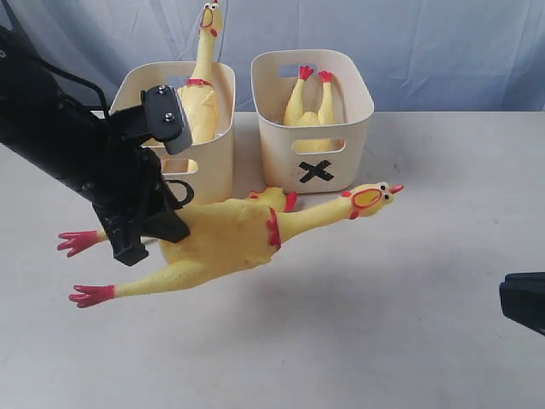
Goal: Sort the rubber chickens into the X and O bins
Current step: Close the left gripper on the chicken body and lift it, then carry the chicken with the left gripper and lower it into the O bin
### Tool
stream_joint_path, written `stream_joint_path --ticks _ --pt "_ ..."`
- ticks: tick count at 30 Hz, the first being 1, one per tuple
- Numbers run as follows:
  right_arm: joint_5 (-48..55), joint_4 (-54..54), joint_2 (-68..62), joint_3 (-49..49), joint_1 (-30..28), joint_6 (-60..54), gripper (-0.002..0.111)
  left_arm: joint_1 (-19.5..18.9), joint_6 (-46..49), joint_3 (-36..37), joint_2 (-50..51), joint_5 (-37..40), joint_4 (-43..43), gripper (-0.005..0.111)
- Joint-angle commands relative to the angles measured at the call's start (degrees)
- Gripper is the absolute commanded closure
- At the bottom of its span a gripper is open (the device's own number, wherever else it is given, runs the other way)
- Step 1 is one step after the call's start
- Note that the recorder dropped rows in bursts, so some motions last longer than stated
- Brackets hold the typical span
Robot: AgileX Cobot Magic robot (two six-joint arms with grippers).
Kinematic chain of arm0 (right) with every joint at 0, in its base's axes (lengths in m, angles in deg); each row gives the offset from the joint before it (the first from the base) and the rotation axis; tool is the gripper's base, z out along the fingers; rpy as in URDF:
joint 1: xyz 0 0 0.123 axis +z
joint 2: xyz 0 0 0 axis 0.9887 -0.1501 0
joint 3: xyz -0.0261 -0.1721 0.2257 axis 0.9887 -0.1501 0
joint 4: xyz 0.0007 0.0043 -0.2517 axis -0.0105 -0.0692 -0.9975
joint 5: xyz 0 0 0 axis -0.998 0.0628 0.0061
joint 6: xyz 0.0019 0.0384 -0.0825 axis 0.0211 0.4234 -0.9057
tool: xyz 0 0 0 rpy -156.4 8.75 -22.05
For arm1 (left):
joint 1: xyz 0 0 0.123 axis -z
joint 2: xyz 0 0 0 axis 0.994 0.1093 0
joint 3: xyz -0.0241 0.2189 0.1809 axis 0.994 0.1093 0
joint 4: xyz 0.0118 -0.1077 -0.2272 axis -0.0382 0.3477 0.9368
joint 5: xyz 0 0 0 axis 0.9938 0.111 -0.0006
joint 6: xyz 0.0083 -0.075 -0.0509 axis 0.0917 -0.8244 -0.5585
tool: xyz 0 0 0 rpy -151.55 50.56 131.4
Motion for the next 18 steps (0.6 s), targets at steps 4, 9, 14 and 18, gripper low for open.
stream_joint_path --ticks 4,9,14,18 --pt "-0.3 0.2 0.3 -0.2 -0.2 -0.1 0.109 -0.5 0.1 0.2 -2.6 -6.4 4.5 0.107" --pt "-0.4 0.2 0.3 -0.2 -0.2 -0.1 0.109 -3.9 0.2 0.2 -3.9 -11.2 8.0 0.107" --pt "-0.5 0.2 0.3 -0.2 -0.2 -0.1 0.109 -6.6 1.3 0.2 -4.0 -16.3 14.6 0.107" --pt "-0.5 0.2 0.3 -0.2 -0.2 -0.1 0.109 -7.1 6.7 0.2 -4.0 -18.2 19.8 0.107"
